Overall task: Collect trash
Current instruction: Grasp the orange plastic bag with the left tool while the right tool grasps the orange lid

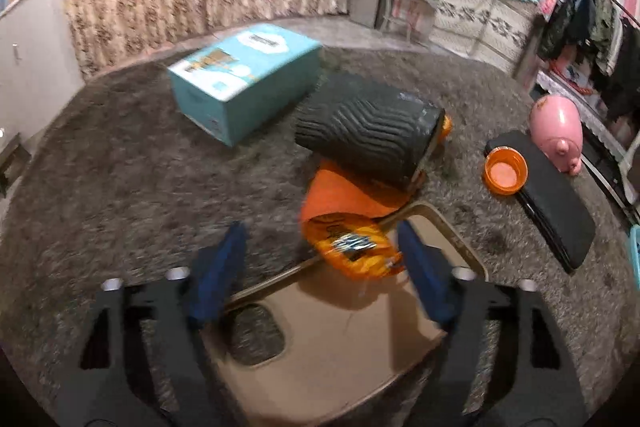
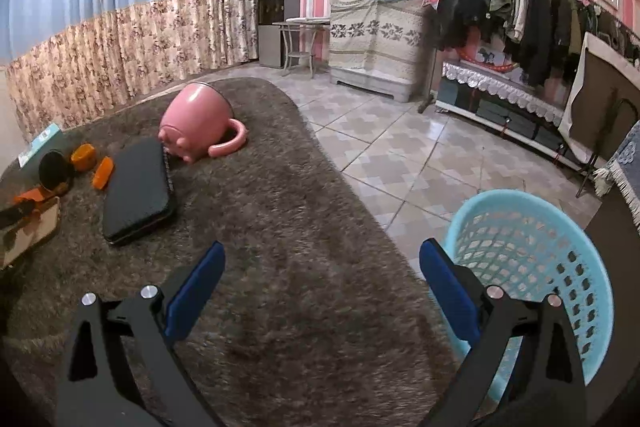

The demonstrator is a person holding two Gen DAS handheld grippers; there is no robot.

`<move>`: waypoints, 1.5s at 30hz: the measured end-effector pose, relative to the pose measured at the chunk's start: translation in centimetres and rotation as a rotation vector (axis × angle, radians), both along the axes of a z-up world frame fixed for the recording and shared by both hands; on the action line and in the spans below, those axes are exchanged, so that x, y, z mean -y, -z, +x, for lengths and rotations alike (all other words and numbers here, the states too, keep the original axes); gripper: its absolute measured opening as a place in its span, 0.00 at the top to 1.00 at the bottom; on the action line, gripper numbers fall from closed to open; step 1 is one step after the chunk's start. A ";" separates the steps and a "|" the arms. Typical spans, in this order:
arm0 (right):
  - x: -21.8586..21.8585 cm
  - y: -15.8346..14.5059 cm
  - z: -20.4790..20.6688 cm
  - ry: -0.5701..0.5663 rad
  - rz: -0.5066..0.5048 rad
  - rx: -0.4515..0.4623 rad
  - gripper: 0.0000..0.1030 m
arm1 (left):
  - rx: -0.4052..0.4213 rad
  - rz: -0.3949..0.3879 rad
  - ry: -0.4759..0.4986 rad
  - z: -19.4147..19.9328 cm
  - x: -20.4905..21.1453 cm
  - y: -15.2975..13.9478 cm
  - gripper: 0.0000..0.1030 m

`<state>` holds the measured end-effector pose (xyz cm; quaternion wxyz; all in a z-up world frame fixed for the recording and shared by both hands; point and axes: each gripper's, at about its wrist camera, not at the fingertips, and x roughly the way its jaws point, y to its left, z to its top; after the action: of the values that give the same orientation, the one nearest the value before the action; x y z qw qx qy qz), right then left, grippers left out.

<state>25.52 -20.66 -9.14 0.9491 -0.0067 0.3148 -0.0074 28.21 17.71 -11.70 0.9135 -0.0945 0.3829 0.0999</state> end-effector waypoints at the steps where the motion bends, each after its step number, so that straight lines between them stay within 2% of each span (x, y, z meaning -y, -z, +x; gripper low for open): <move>1: -0.3 0.0 0.1 -0.006 0.005 -0.002 0.07 | -0.011 -0.002 0.014 0.4 0.2 0.2 0.47; 2: -0.6 0.1 0.1 -0.014 0.005 -0.002 0.07 | -0.016 -0.001 0.022 0.6 0.4 0.4 0.55; 6: -2.0 0.2 0.1 -0.044 -0.024 -0.006 0.07 | 0.032 0.011 0.032 -0.1 0.8 -0.3 0.64; 8: -2.5 0.2 0.0 -0.056 -0.030 -0.003 0.07 | 0.068 0.039 0.012 -1.0 0.6 -1.1 0.75; 10: -2.9 -0.1 -0.1 -0.064 -0.020 0.008 0.07 | 0.110 0.099 -0.030 -2.4 0.3 -2.2 0.76; 15: -4.7 -0.8 0.2 -0.106 0.013 0.021 0.07 | 0.197 0.180 -0.121 -5.7 -1.8 -4.6 0.79; 18: -7.1 -1.0 1.1 -0.161 0.032 0.014 0.07 | 0.213 0.217 -0.167 -6.4 -3.6 -5.4 0.79; 22: -11.1 -0.9 2.5 -0.240 0.038 0.007 0.07 | 0.225 0.266 -0.242 -7.2 -5.9 -5.0 0.79; 26: -15.7 0.0 5.3 -0.302 0.031 -0.033 0.07 | 0.207 0.243 -0.292 -7.4 -7.5 -3.8 0.79; 34: -23.6 1.8 9.1 -0.357 -0.158 -0.075 0.09 | 0.209 0.145 -0.317 -7.6 -10.1 -3.1 0.79; 36: -24.7 2.8 9.6 -0.361 -0.214 -0.101 0.16 | 0.214 0.132 -0.324 -7.6 -10.3 -3.1 0.79; 38: -25.2 3.1 9.6 -0.358 -0.254 -0.101 0.18 | 0.212 0.134 -0.322 -7.5 -10.3 -3.1 0.79; 40: -25.8 3.0 9.6 -0.366 -0.275 -0.088 0.27 | 0.215 0.141 -0.321 -7.6 -10.3 -3.1 0.79; 42: -25.8 2.7 9.3 -0.373 -0.285 -0.081 0.43 | 0.214 0.152 -0.318 -7.6 -10.2 -3.0 0.79; 43: -25.9 2.5 9.3 -0.379 -0.288 -0.076 0.47 | 0.212 0.156 -0.317 -7.6 -10.2 -2.9 0.79; 44: -25.9 2.4 9.2 -0.383 -0.295 -0.068 0.56 | 0.213 0.159 -0.316 -7.6 -10.2 -2.9 0.79; 45: -25.8 2.3 9.1 -0.381 -0.301 -0.060 0.61 | 0.215 0.159 -0.316 -7.6 -10.2 -3.0 0.79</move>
<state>34.57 5.14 -11.39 0.9119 -0.2074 0.3311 0.1253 20.65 27.87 -8.75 0.9266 -0.0912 0.2547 0.2611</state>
